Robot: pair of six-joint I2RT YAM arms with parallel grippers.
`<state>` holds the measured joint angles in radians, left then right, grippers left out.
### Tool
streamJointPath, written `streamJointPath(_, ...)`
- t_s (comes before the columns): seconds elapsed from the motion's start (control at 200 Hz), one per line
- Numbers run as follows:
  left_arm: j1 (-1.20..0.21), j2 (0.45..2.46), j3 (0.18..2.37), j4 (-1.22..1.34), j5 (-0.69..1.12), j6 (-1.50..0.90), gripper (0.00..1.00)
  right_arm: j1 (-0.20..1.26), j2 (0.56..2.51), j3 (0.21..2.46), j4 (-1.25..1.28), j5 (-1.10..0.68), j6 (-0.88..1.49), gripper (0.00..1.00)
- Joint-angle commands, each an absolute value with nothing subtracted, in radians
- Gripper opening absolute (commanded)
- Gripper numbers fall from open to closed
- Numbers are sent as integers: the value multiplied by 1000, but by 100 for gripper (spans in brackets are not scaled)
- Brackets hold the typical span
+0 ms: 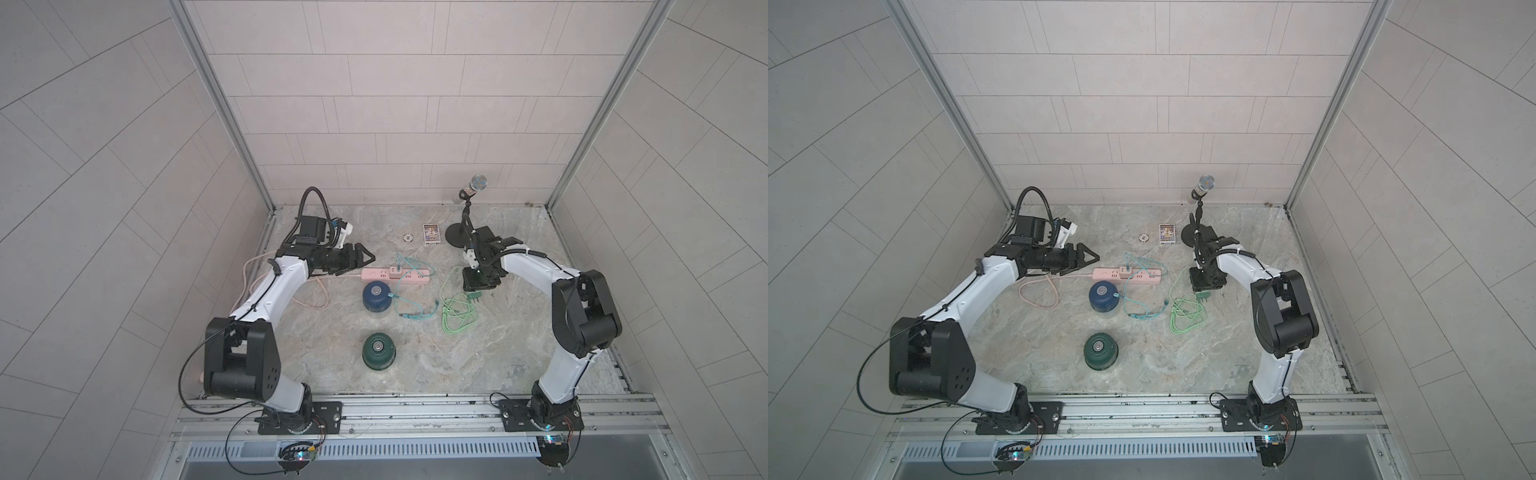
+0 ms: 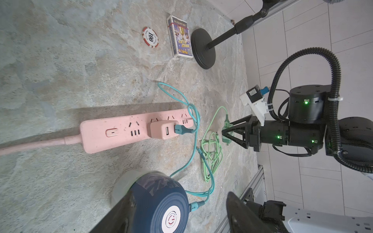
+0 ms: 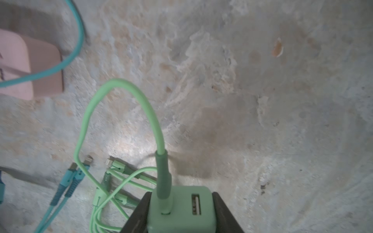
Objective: Charge the cordless meat grinders
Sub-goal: Adjust the plug at the center of the board.
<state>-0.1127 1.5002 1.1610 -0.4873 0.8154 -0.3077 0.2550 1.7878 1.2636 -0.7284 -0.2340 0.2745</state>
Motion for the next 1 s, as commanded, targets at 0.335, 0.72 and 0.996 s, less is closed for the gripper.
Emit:
streamJointPath(0.335, -250, 1567, 1276, -491, 829, -311, 73, 238, 1822, 1167, -651, -410, 585, 32)
streamJointPath(0.72, -268, 1574, 1287, -508, 818, -312, 72, 191, 1825, 1286, -846, -460, 217, 64)
streamJointPath(0.996, -269, 1583, 1296, -530, 826, -299, 72, 181, 1927, 1383, -907, -512, -57, 62)
